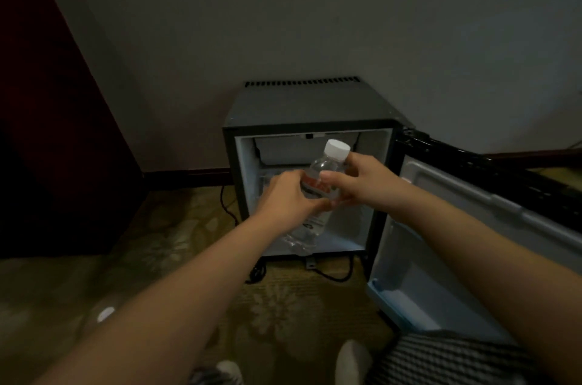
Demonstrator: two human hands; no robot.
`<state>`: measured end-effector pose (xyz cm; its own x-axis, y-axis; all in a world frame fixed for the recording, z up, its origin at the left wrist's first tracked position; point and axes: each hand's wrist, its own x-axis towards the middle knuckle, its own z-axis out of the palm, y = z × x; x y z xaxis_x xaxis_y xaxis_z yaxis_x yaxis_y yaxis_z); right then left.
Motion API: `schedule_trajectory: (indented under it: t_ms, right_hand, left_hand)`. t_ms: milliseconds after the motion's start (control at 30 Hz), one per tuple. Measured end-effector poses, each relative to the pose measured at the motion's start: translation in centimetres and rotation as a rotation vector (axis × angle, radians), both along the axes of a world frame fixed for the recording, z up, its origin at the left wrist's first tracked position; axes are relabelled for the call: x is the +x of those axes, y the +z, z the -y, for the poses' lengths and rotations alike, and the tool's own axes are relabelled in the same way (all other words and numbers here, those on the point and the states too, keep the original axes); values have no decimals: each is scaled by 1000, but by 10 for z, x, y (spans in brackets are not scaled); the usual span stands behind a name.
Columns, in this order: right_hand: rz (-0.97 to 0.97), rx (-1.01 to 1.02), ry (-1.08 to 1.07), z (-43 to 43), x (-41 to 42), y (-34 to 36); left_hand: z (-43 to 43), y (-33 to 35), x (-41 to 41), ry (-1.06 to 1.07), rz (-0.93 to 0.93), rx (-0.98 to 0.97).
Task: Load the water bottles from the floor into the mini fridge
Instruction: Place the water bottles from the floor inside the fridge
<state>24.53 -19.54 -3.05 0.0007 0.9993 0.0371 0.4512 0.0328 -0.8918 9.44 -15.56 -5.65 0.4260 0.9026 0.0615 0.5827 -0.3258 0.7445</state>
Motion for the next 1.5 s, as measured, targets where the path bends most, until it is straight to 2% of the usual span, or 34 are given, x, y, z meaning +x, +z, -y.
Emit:
schedule_trajectory:
  t_ms: [300,433,600,700,933,1167,1333,1500]
  right_hand:
    - [198,-98,8,-72,-2,-54]
    - [247,-226,14,-102,-8,-81]
    - [248,-285,8,-133,-5,-107]
    - [229,-327,10,-144,-1,-127]
    - [326,-345,73,-160,-3,-176]
    - [310,-369,-8,-183,7,-203]
    - [370,-403,-67,-192,12,-233]
    - [255,-380,-111,-203,8,-253]
  left_hand:
    - [-53,-48,2,-62,10,-252]
    - [-82,-73,-1,-61,-28,-344]
    - [-120,-101,2,-85,-72,-434]
    - [-139,-124,3,-138,-132,-453]
    - [-158,-174,0,-202,-266,-520]
    - [-184,-186,10,-284,-276,-622]
    - [-193,-209,17,-265,-321,-619]
    - [-198,-226,27,-225,-313,-555]
